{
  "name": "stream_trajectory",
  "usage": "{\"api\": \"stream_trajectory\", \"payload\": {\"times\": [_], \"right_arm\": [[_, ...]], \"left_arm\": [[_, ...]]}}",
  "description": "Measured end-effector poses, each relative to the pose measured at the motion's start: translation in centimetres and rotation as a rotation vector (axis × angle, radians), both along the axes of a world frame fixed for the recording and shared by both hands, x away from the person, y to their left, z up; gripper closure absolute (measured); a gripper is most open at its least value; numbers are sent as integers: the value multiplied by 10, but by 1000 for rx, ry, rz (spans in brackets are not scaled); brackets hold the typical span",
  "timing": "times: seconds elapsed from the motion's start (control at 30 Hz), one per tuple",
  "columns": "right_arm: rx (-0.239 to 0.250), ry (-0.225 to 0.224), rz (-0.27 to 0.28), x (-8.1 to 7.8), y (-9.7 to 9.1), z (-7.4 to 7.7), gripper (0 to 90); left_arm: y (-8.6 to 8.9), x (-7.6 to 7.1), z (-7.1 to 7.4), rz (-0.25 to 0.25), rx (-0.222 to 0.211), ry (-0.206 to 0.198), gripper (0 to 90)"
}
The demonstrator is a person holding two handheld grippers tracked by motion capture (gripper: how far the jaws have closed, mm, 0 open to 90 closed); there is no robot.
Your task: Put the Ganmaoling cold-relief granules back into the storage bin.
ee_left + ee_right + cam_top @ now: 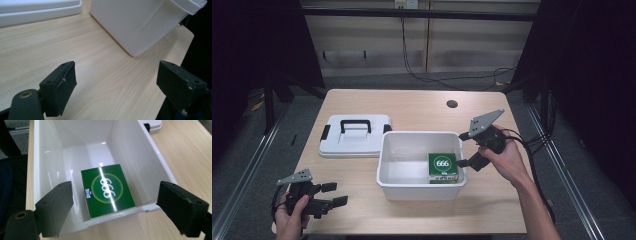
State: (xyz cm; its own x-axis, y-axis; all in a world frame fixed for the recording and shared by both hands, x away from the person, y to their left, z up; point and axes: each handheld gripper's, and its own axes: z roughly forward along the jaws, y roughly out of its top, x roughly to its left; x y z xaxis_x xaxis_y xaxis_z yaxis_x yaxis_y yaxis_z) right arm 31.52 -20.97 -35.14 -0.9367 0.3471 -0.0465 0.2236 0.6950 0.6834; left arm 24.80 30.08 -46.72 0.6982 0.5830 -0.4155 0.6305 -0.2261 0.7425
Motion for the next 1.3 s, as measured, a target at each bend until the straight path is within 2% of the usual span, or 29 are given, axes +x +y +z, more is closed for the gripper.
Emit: {"api": "stream_trajectory", "payload": {"times": [0.17, 0.27, 0.4, 0.53, 0.6, 0.67, 0.73, 0.83, 0.97, 1.03, 1.13, 1.2, 1.3], "right_arm": [[50, -20, -52, -7, -16, 1, 128], [60, -28, -73, -11, -24, 1, 128], [82, -66, -110, -22, -33, 1, 130], [89, -67, -121, -27, -39, -2, 130], [80, -74, -147, -31, -44, -4, 130], [91, -85, -180, -37, -50, -8, 132], [95, -95, -191, -39, -52, -9, 132], [85, -103, -227, -47, -58, -19, 138], [100, -109, -268, -54, -64, -27, 138], [125, -118, -319, -62, -75, -36, 136], [154, -122, -365, -68, -84, -46, 132], [163, -102, -391, -73, -89, -55, 131], [162, -95, -431, -81, -95, -66, 132]], "left_arm": [[0, 0, 0, 2, 1, 1, 161], [0, 0, 0, 4, 0, 1, 161], [0, 0, 0, 4, 1, 2, 161], [-1, 0, 0, 3, 2, 3, 161], [0, 0, 0, 5, 2, 1, 161], [0, 0, 0, 4, 0, 4, 161], [0, 0, 0, 3, 2, 3, 161], [0, 0, 0, 4, 1, 2, 161], [0, 0, 0, 4, 2, 3, 161], [0, 0, 0, 2, 5, 2, 161], [0, -1, 0, 7, 0, 2, 161], [0, 0, -1, 10, 4, 4, 161], [-1, 0, 0, 7, 9, 6, 161]]}}
